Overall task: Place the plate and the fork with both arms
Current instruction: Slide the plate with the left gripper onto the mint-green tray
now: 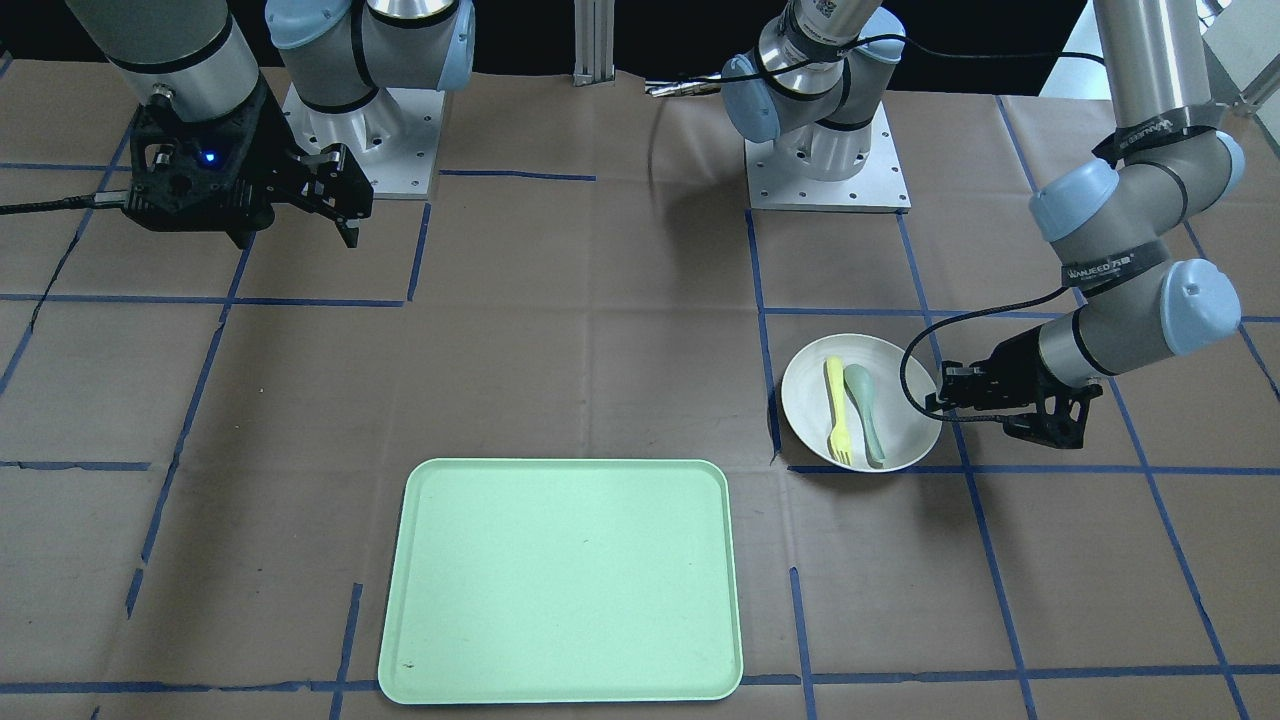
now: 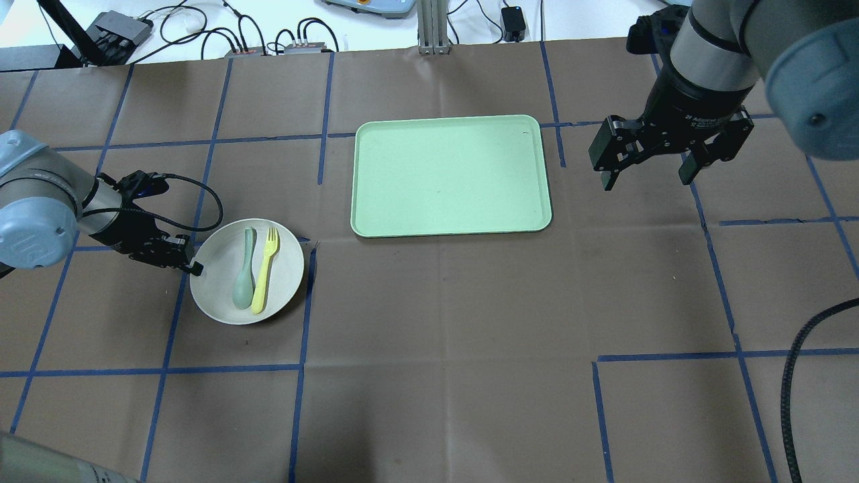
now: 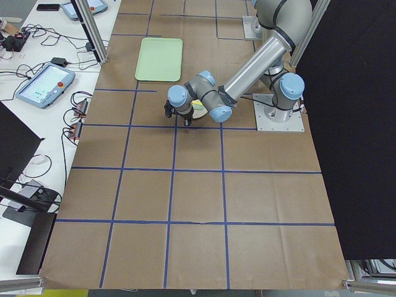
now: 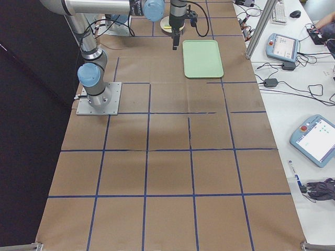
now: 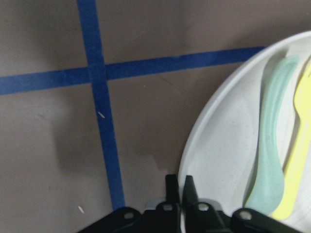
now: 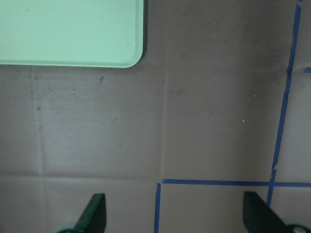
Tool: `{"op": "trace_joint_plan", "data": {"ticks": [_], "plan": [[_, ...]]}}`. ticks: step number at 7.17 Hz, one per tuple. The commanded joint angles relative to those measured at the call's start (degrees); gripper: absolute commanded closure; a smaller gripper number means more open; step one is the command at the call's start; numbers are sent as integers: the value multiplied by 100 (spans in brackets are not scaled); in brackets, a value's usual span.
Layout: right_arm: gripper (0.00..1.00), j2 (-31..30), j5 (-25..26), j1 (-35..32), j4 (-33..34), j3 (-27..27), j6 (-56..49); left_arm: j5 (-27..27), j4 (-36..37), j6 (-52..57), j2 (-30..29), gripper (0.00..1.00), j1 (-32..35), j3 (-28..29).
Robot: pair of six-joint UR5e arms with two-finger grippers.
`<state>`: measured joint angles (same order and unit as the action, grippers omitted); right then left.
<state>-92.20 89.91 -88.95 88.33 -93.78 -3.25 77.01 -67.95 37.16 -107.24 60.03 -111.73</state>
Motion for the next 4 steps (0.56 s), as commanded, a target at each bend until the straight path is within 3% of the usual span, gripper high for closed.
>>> {"op": "trace_joint_plan", "data": {"ticks": [1, 4], "plan": [[0, 0, 0, 0, 0, 0, 0, -438, -192, -391, 150, 100, 183, 133], [0, 0, 0, 0, -8, 0, 0, -467, -201, -1158, -286, 100, 1587, 1237]]}}
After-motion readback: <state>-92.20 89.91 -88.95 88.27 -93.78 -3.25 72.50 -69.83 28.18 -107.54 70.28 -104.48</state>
